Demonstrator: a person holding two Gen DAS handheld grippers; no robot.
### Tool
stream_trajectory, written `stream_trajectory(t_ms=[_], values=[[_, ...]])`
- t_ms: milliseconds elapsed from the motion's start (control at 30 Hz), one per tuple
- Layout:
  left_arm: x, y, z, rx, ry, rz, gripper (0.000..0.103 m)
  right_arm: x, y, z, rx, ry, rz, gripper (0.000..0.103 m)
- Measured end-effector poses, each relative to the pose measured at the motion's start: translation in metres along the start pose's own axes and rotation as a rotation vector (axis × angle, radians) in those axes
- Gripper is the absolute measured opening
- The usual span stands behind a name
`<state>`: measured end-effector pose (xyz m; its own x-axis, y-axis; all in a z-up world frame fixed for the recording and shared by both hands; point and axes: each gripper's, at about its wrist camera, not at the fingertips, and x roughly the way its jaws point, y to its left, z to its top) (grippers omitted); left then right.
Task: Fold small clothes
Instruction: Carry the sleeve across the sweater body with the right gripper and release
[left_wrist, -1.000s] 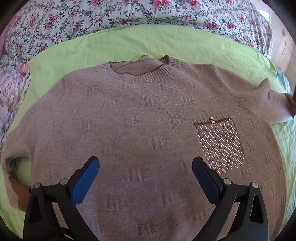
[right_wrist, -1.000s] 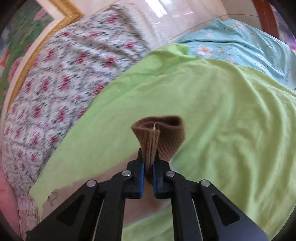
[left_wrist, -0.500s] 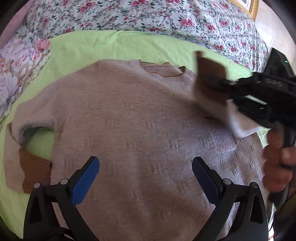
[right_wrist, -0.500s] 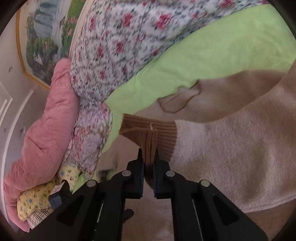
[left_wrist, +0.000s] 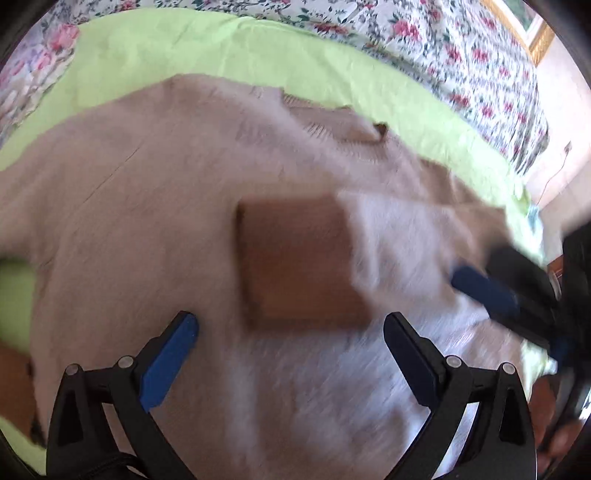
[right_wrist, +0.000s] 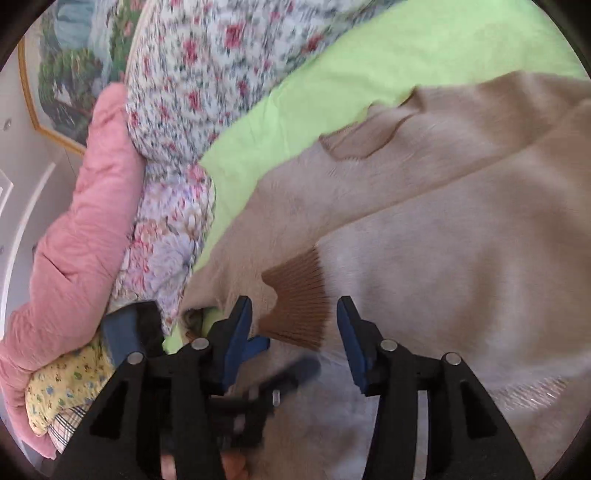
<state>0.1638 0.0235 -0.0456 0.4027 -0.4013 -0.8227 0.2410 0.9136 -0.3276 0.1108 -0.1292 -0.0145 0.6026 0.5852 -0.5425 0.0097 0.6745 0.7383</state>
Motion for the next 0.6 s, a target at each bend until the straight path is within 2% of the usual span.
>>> stream_trajectory(t_ms=[100,133,167,200,233,267,300,367,467,533,600], values=[[0.012,-0.005,0.015,-0.039,-0.017,-0.045,0.095,-0.046,-0.013,-0.013,0.023,-0.094,-0.044,0.050],[0.015,-0.006,0.018,-0.043,-0.025,-0.041,0.085,-0.059,-0.017,-0.017,0.033,-0.121,-0.065,0.050],[0.017,-0.009,0.021,-0.034,-0.039,-0.025,0.065,-0.068,-0.020,-0.021,0.045,-0.142,-0.086,0.050],[0.020,-0.012,0.025,-0.024,-0.045,-0.011,0.052,-0.081,-0.026,-0.026,0.061,-0.166,-0.107,0.050],[0.021,-0.013,0.026,-0.015,-0.048,0.002,0.029,-0.088,-0.029,-0.029,0.075,-0.183,-0.122,0.050],[0.019,-0.013,0.027,-0.016,-0.043,-0.008,0.011,-0.098,-0.035,-0.031,0.096,-0.207,-0.140,0.050],[0.015,-0.010,0.028,-0.029,-0.038,-0.040,0.008,-0.110,-0.041,-0.032,0.112,-0.230,-0.154,0.050],[-0.004,-0.001,0.030,-0.047,-0.076,-0.036,0.008,-0.126,-0.048,-0.031,0.128,-0.269,-0.183,0.050],[-0.033,0.029,0.029,-0.039,-0.159,0.065,0.005,-0.153,-0.056,-0.027,0.124,-0.316,-0.250,0.050],[-0.033,0.057,0.026,-0.071,-0.139,0.111,0.002,-0.165,-0.061,-0.022,0.100,-0.334,-0.306,0.050],[-0.029,0.072,0.023,-0.112,-0.115,0.103,0.001,-0.164,-0.067,-0.014,0.078,-0.319,-0.392,0.050]])
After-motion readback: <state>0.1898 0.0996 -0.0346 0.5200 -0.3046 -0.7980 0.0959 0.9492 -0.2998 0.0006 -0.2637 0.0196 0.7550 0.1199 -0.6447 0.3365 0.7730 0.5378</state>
